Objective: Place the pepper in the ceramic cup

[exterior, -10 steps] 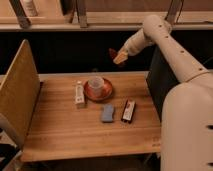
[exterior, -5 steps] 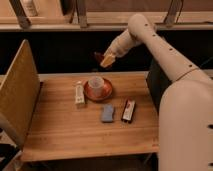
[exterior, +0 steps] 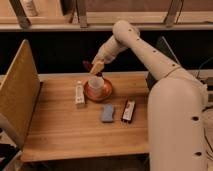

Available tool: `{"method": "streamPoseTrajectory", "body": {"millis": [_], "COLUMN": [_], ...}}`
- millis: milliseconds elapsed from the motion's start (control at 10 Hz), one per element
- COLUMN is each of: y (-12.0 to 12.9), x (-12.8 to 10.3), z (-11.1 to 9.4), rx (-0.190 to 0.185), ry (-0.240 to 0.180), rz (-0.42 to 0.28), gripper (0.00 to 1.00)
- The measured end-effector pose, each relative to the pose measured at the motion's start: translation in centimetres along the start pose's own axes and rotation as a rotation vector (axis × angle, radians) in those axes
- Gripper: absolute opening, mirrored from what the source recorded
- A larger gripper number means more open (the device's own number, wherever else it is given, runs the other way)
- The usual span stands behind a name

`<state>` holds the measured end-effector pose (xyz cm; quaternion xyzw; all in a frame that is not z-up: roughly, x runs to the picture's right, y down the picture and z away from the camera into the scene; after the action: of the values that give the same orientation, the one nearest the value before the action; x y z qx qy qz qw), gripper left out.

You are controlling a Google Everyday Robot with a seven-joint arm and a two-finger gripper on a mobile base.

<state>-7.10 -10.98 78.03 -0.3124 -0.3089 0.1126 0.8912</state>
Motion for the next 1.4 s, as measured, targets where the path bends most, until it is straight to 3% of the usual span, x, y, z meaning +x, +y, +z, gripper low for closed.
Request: {"method": "streamPoseTrajectory", "body": {"millis": [500,1000,1200,1400], "y": [0.2,-1.9,-3.1,-4.9], "x": [-1.6,-0.4,0.6,2.1], "z": [3.5,7.0,7.6,7.0], "rx": [-0.063,-0.096,-0.088,-0.052], "ry": [0.008,-0.022,-0.038,-0.051], "rz": [-0.006,0.060,0.099,0.149], "gripper": [0.00,0.00,0.00,0.00]}}
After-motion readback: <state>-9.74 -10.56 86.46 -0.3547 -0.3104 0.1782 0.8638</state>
